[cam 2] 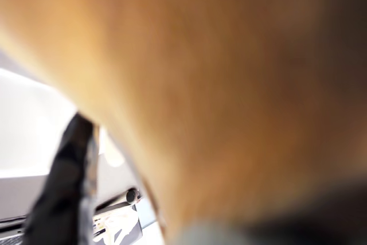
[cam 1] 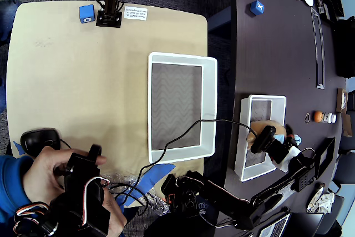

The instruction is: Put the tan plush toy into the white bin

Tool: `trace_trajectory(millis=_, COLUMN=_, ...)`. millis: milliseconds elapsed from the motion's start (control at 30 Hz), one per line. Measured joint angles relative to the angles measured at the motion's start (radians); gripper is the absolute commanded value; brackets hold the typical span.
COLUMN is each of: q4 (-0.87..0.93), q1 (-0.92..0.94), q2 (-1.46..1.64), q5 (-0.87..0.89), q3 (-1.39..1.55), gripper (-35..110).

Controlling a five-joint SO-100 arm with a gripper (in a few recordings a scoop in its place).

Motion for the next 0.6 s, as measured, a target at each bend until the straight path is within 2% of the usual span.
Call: trace_trajectory(millis=600, q4=-0.014, q1=-0.005, q2=0.000, q5=0.000, q3=-0.025, gripper=-1)
